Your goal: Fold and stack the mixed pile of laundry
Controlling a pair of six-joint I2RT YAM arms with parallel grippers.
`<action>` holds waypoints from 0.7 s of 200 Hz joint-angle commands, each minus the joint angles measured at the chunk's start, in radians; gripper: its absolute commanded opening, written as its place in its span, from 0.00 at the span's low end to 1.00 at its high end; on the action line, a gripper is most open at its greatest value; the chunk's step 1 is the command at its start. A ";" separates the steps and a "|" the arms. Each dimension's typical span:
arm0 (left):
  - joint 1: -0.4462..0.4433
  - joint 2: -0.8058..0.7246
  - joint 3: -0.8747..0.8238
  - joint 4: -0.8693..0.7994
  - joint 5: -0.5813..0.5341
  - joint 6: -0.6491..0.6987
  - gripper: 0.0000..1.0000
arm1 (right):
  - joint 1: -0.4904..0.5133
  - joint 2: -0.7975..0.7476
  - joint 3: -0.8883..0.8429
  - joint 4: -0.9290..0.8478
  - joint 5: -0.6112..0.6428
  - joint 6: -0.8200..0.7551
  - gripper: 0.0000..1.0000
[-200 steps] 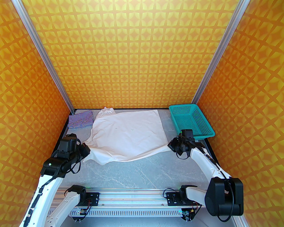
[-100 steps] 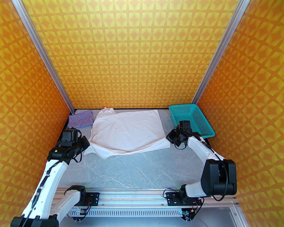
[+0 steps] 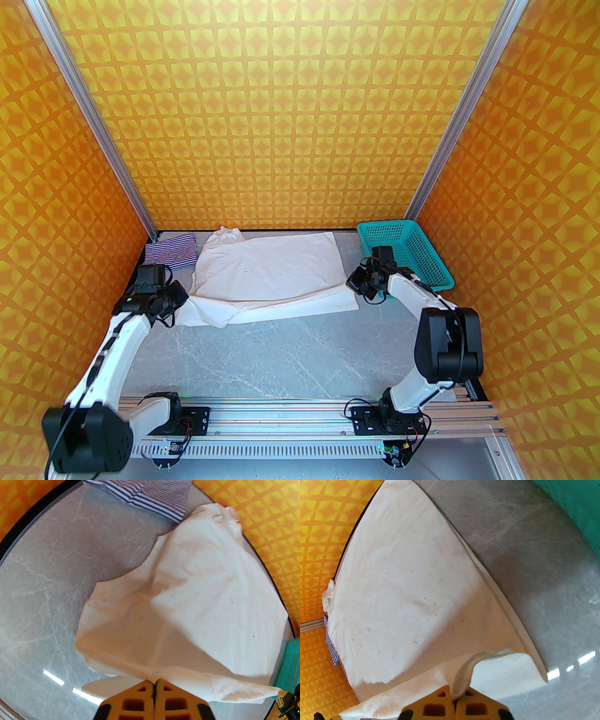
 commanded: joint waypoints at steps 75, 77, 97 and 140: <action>0.074 0.295 0.043 0.176 0.044 0.012 0.48 | 0.013 0.182 0.142 0.026 0.065 -0.053 0.38; 0.076 0.297 0.043 0.177 0.043 0.012 0.49 | 0.012 0.182 0.143 0.024 0.067 -0.054 0.40; 0.087 0.274 0.033 0.182 0.039 0.019 0.59 | 0.016 0.154 0.145 0.009 0.082 -0.067 0.44; 0.022 0.102 -0.058 0.105 0.062 0.024 0.59 | 0.095 0.008 0.018 0.026 0.111 -0.099 0.44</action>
